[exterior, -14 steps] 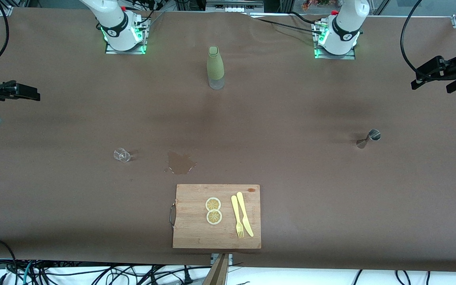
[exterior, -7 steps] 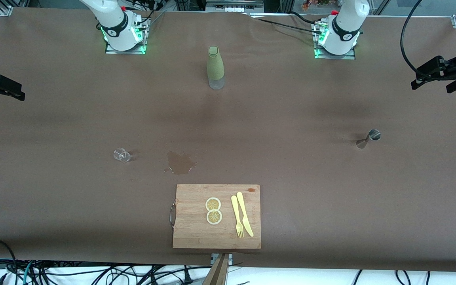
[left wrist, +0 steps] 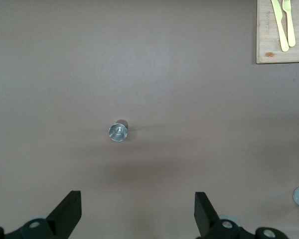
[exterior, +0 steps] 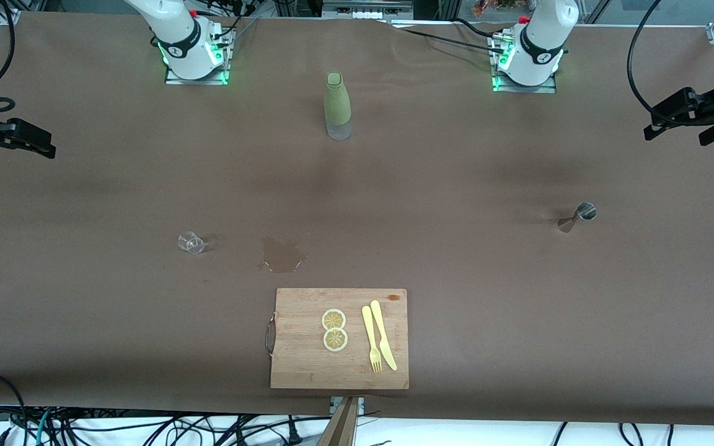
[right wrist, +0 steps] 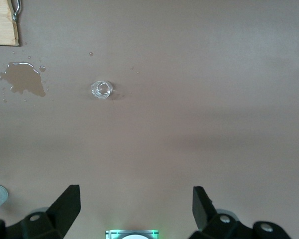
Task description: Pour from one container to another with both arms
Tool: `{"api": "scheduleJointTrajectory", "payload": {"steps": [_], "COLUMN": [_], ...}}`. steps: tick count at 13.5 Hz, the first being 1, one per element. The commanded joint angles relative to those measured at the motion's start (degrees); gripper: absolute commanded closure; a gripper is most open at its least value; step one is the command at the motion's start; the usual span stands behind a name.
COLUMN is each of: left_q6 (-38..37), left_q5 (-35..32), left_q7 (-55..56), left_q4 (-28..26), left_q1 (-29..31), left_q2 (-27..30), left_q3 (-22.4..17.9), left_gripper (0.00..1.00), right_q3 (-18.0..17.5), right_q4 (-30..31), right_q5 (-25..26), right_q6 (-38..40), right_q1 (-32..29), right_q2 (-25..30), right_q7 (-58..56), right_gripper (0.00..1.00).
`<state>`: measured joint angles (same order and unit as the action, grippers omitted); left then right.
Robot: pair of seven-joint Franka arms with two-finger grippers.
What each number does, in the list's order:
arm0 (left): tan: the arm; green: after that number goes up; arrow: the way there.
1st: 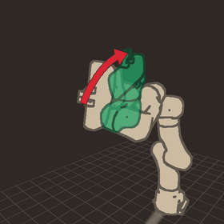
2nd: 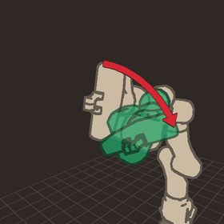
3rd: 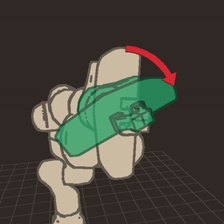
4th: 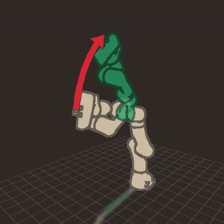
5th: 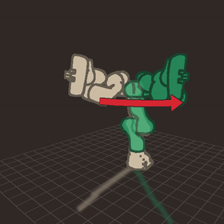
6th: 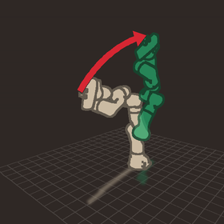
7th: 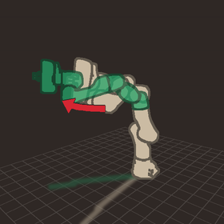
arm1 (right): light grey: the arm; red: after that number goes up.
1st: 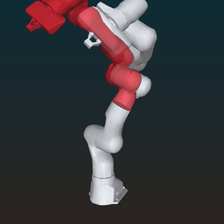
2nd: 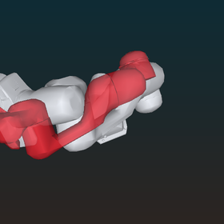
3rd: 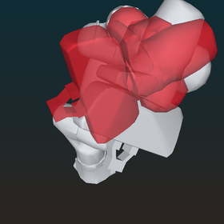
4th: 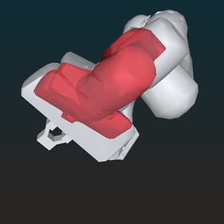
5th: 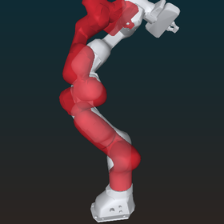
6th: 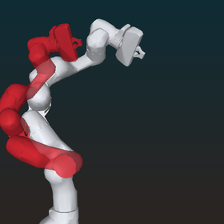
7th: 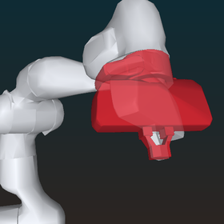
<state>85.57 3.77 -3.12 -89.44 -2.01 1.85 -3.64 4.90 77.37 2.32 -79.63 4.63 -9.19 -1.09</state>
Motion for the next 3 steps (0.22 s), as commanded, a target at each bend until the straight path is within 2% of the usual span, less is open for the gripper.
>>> {"api": "scheduleJointTrajectory", "payload": {"steps": [1,3], "left_q6": [0.4,0.4], "left_q5": [1.2,1.2], "left_q7": [0.3,0.3], "left_q4": [-1.2,-1.2], "left_q1": [0.4,0.4], "left_q2": [1.3,1.4], "left_q3": [-0.1,-0.1], "left_gripper": [0.00,0.00], "right_q3": [-0.5,-0.4], "right_q4": [1.5,1.5], "right_q5": [-1.9,-2.0], "right_q6": [-0.9,-1.2], "right_q1": [-0.8,-0.8], "right_q2": [0.9,0.9], "right_q7": [1.3,1.4], "right_gripper": [0.00,0.00]}}
